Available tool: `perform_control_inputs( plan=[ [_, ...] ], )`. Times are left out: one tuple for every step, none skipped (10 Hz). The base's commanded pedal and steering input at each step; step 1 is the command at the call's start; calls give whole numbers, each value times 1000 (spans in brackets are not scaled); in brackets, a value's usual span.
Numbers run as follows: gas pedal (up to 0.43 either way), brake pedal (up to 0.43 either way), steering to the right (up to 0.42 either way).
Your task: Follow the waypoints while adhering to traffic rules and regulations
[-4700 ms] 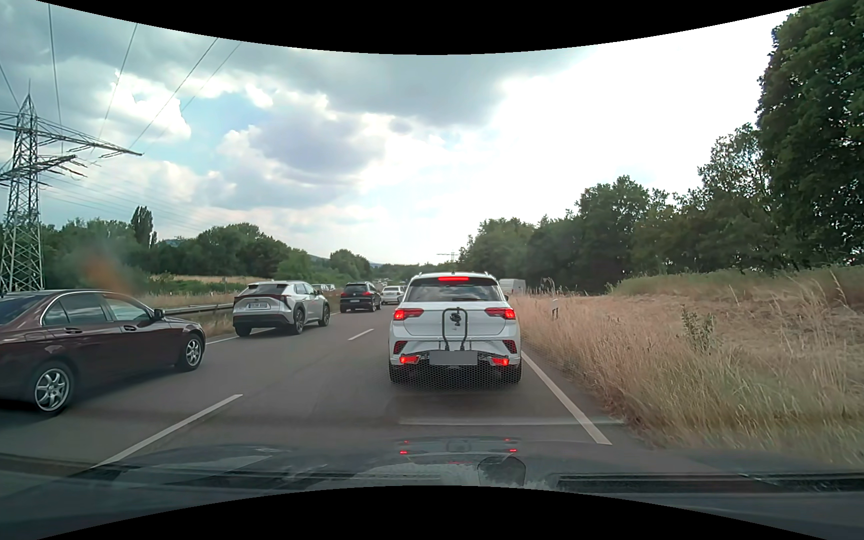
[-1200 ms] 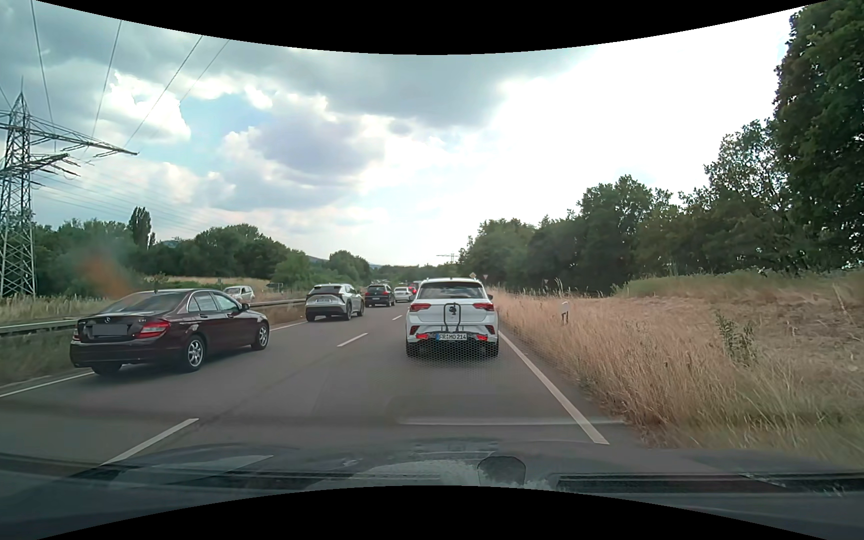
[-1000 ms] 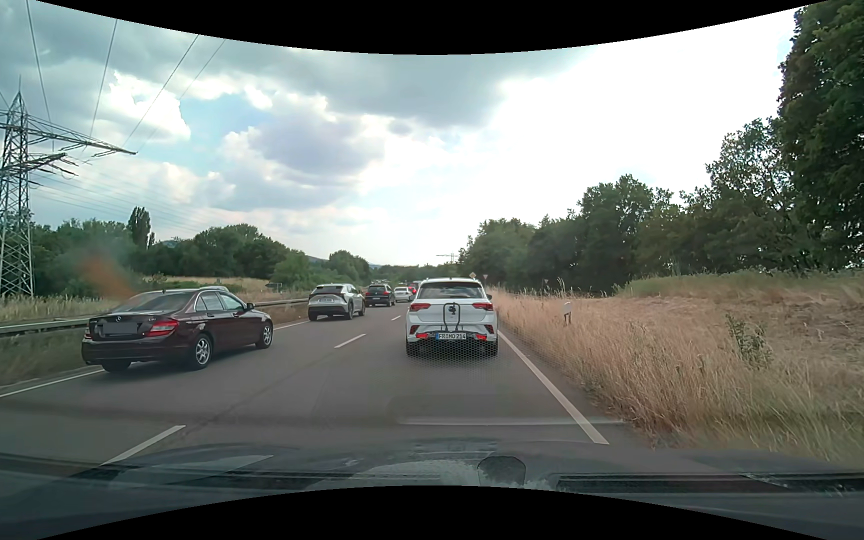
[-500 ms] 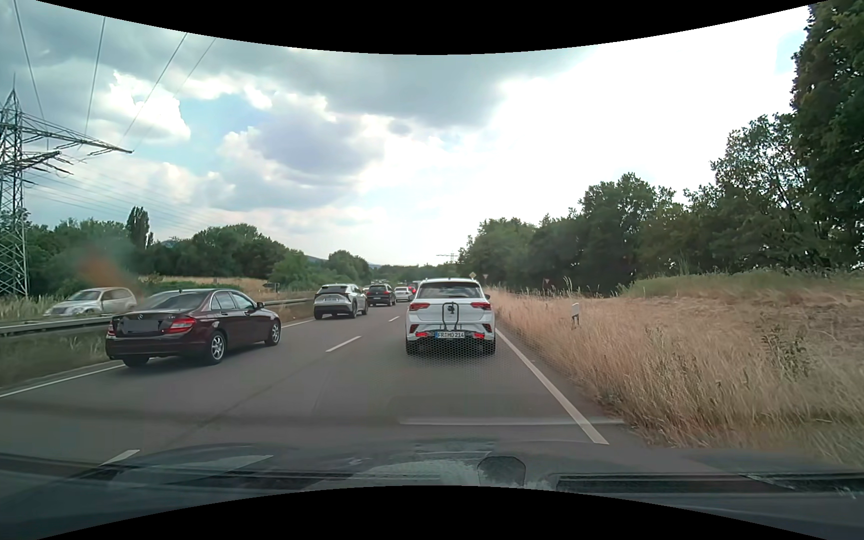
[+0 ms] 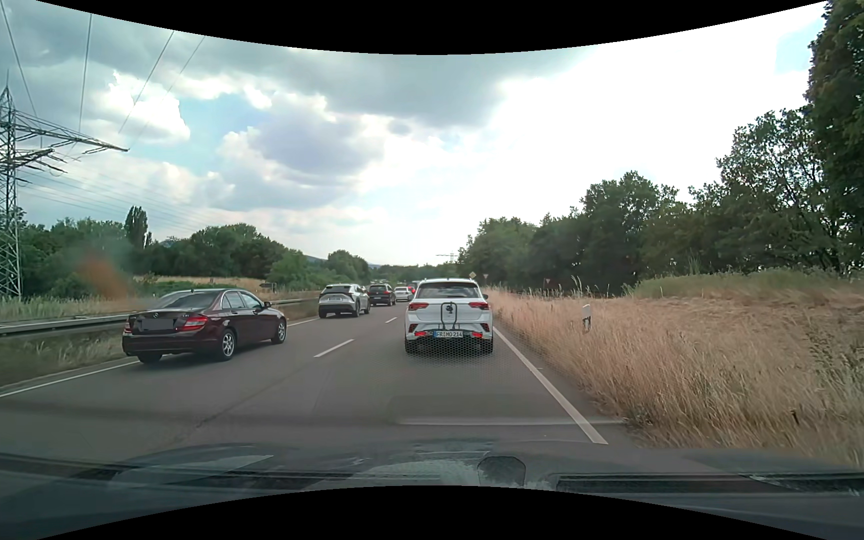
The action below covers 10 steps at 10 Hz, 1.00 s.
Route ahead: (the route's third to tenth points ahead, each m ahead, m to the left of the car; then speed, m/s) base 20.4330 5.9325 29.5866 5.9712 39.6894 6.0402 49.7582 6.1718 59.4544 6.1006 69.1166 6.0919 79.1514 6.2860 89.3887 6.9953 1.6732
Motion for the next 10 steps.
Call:
perform_control_inputs(
  plan=[
    [0,0,3],
    [0,0,3],
    [0,0,3],
    [0,0,3],
    [0,0,3],
    [0,0,3],
    [0,0,3],
    [0,0,3],
    [0,0,2],
    [0,0,-2]
  ],
)
